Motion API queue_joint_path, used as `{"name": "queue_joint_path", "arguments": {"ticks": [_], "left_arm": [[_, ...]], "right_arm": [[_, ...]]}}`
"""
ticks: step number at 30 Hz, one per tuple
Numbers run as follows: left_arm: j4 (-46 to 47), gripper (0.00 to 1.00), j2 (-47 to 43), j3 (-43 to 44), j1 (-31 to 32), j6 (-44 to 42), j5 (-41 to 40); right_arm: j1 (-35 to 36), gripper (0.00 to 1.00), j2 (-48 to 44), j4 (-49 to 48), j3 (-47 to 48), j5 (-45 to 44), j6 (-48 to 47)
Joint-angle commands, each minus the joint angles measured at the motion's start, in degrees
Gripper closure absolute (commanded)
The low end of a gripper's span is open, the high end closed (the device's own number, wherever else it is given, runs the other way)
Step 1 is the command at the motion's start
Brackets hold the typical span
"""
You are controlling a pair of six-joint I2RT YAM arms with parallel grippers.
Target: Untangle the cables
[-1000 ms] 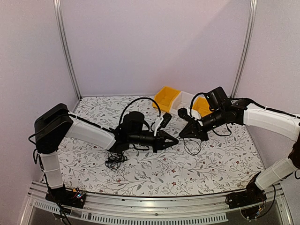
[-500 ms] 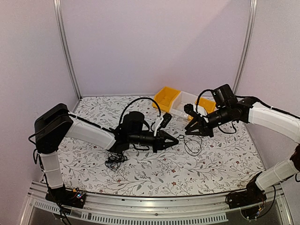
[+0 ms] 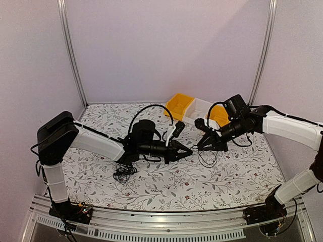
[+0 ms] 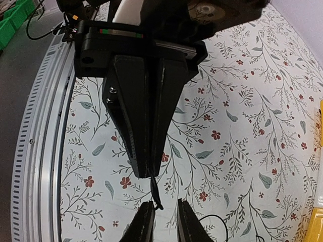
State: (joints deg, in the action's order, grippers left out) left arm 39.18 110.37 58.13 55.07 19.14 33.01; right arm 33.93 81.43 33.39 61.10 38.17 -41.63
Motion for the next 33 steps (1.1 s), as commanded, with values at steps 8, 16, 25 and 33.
{"name": "queue_joint_path", "arguments": {"ticks": [8,16,25,33], "left_arm": [[1.3,1.0,1.3,0.9,0.6,0.6,1.4],[0.7,0.92,0.8,-0.2,0.4,0.0,-3.2],[3.7,0.61,-11.5,-9.5,6.2,-11.9,-35.1],[-3.2,1.0,-9.3,-3.3,10.1,-18.2,-38.7]], "right_arm": [[1.1,0.88,1.4,-0.2,0.0,1.7,-0.4],[1.1,1.0,0.8,-0.1,-0.2,1.9,0.0],[1.1,1.0,1.3,-2.3,-1.1,0.2,3.2],[1.1,1.0,3.4,-3.1,-0.3,0.3,5.0]]}}
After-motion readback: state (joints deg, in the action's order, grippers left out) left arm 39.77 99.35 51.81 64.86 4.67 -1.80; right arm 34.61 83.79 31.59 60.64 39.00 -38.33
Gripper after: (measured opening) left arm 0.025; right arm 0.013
